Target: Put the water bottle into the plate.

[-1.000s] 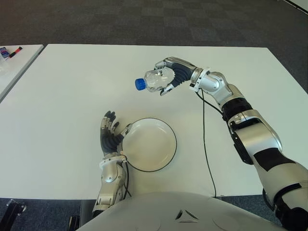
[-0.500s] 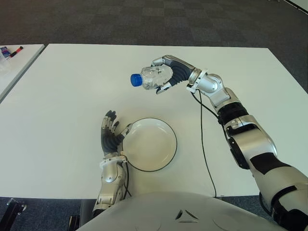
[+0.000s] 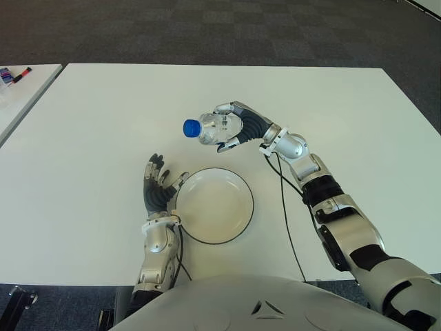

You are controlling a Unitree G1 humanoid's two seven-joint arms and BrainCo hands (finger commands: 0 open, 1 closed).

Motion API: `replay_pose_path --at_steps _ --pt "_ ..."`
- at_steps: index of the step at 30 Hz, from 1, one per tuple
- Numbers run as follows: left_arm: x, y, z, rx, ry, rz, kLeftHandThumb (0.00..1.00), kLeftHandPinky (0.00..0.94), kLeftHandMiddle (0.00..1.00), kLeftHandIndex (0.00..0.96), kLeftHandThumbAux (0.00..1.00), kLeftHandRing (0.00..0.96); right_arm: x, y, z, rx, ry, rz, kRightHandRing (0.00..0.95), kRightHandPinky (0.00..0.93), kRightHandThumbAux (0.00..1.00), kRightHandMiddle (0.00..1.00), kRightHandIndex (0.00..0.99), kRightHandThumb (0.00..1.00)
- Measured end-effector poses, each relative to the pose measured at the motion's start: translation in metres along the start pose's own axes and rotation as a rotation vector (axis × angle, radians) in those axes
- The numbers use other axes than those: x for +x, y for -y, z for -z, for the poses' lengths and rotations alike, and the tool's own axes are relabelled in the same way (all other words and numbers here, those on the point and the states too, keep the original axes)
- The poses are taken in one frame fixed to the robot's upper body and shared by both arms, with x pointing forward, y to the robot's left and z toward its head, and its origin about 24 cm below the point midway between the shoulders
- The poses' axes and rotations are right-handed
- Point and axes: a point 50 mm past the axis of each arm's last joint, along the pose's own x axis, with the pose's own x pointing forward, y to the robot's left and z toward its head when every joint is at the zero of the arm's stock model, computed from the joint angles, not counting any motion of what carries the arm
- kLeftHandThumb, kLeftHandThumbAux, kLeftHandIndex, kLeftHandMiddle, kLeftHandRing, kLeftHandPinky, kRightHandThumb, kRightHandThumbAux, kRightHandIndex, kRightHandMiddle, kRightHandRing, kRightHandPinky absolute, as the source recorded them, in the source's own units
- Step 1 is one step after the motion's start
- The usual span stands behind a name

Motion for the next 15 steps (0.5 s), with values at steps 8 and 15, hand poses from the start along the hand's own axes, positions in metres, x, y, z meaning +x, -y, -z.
replay_pose_path --at_steps 8,15 --pt "0.002 0.0 0.001 -0.004 -0.005 0.003 0.031 0.137 0.156 0.14 0.966 0.114 -0.013 -0.008 -0.005 0.117 0.023 0.051 0.526 0.834 0.657 0.503 0.387 0.953" --pt "0.005 0.0 0.001 -0.017 -0.004 -0.002 0.038 0.131 0.162 0.146 0.971 0.119 -0.032 -0.034 0.002 0.222 -0.034 0.018 0.531 0.833 0.657 0.503 0.387 0.953"
